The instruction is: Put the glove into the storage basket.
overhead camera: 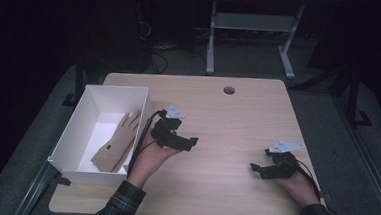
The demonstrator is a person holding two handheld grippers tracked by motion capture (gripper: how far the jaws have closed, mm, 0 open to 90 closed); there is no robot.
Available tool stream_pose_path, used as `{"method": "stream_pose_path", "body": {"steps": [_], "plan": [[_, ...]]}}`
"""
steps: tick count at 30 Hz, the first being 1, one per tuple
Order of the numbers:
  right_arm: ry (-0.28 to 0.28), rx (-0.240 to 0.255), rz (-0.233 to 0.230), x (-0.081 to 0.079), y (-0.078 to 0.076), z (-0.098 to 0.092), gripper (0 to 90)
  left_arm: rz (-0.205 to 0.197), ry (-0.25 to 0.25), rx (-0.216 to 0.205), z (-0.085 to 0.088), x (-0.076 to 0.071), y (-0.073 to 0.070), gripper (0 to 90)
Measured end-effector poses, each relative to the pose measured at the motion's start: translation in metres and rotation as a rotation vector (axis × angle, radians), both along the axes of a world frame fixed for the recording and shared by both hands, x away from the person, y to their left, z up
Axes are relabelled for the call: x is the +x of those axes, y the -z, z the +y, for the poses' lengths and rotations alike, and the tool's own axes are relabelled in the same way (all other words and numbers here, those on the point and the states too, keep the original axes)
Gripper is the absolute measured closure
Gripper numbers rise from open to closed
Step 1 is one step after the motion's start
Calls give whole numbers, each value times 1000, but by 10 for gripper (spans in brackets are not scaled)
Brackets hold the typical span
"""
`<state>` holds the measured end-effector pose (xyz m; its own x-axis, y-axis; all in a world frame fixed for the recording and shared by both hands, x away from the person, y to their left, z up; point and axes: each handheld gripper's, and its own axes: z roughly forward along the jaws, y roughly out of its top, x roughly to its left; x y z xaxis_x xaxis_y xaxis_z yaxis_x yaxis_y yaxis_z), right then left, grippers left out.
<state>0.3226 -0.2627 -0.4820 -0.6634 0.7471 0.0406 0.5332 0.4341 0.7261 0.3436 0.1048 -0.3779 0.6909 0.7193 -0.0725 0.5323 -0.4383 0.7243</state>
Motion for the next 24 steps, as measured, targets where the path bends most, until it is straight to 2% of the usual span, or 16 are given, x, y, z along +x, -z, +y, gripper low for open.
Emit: {"method": "stream_pose_path", "body": {"steps": [3, 10, 19, 22, 24], "plan": [[-1, -1, -1, 0, 0, 0, 159, 11, 4, -3, -5, -1, 11, 151], [-2, -1, -2, 0, 0, 0, 159, 39, 25, 25, -15, -5, 38, 152], [-2, -2, -2, 0, 0, 0, 159, 42, 34, 7, -18, -7, 65, 152], [-2, -2, -2, 0, 0, 0, 159, 39, 40, 14, -19, -8, 72, 151], [-2, -2, -1, 0, 0, 0, 159, 24, 45, 22, -20, -9, 76, 152]]}}
